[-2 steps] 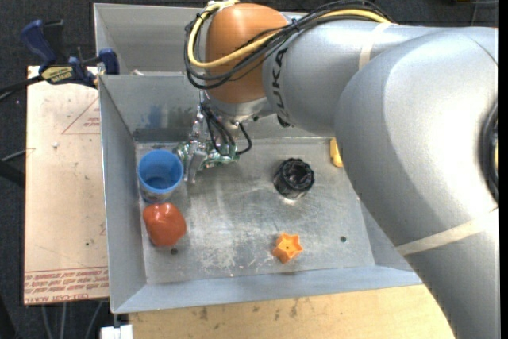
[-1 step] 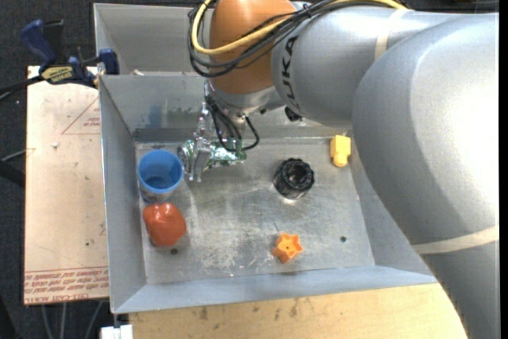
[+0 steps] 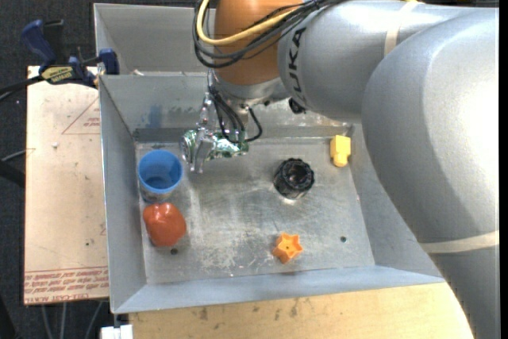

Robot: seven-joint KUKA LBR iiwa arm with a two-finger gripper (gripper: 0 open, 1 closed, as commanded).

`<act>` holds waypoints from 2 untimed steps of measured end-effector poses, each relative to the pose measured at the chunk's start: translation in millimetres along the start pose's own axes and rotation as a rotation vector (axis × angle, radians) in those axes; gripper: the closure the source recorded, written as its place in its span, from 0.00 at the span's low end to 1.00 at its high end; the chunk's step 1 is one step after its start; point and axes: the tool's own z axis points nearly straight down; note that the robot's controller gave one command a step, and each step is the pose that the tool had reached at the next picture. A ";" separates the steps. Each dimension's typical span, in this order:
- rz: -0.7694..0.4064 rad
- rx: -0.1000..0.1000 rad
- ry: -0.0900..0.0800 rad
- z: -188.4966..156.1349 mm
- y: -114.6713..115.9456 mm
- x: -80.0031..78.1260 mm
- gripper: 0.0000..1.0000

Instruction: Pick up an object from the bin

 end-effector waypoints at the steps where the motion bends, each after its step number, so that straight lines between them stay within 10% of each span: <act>1: 0.002 0.009 0.020 36.2 7.8 2.0 1.00; 2: 0.012 0.008 0.020 -29.9 4.1 6.9 0.00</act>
Offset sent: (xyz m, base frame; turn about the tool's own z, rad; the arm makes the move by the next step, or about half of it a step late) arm -0.0125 -0.0026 0.0902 0.0274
